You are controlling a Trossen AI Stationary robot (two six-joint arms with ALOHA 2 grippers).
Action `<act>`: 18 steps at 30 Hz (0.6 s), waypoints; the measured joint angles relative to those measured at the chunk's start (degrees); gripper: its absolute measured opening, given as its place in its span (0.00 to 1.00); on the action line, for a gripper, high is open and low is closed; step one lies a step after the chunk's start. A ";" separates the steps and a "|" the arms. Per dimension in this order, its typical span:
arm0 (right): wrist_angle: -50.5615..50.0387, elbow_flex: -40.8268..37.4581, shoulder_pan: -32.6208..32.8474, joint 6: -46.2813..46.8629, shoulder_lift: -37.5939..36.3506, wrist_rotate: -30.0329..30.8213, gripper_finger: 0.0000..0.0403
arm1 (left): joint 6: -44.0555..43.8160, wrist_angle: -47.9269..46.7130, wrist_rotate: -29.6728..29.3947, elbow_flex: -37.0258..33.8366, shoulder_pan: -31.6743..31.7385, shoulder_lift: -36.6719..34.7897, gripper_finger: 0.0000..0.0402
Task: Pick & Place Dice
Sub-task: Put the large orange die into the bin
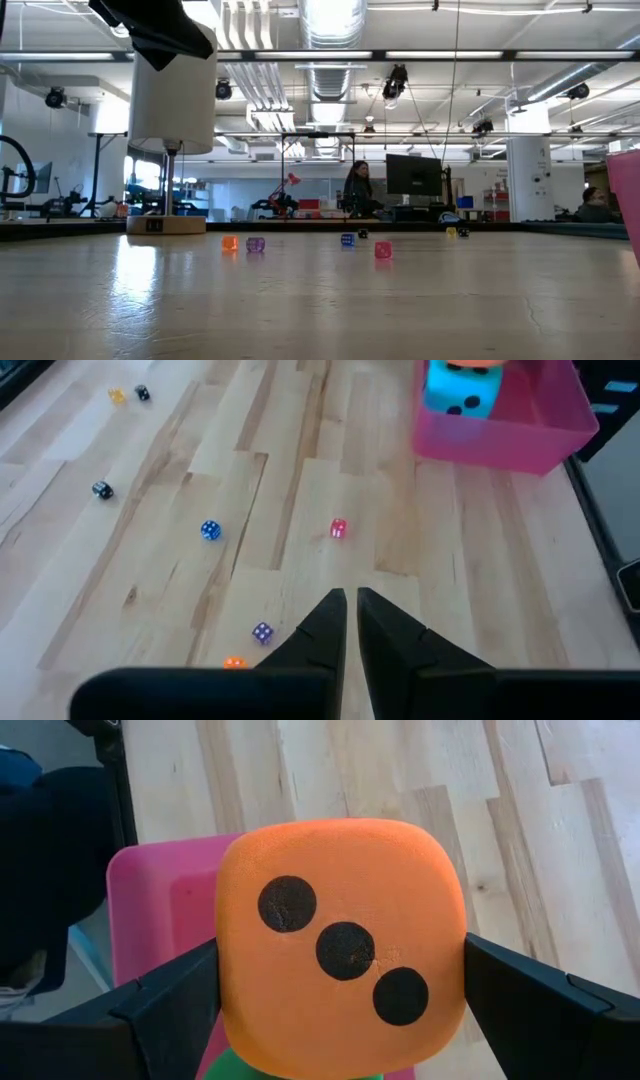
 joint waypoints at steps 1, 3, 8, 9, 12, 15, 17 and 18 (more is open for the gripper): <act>0.00 0.00 0.00 -0.12 0.00 -0.02 0.92 | 0.42 0.28 0.03 0.00 -0.02 0.00 0.09; 0.00 0.00 0.00 -0.12 0.00 -0.02 0.92 | 0.69 1.42 0.95 0.00 0.01 0.00 0.09; -0.01 0.00 0.00 -0.12 0.00 -0.04 0.92 | 5.18 5.13 4.36 0.00 -0.02 0.87 0.09; -0.03 0.00 0.00 -0.10 0.00 -0.04 0.92 | 6.10 6.24 5.28 0.00 -0.02 1.24 0.09; 0.06 0.00 0.00 -0.10 0.00 -0.07 0.92 | 8.61 8.22 6.04 0.00 -0.02 2.03 0.09; 0.10 0.00 0.00 -0.12 0.00 -0.11 0.92 | 9.60 9.12 6.02 0.07 -0.02 2.12 0.09; 0.11 0.00 0.00 -0.12 0.00 -0.11 0.92 | 9.65 9.05 6.02 0.07 -0.02 2.12 0.09; 0.11 0.00 0.00 -0.12 0.00 -0.11 0.92 | 9.64 8.97 6.02 0.07 -0.02 2.12 0.09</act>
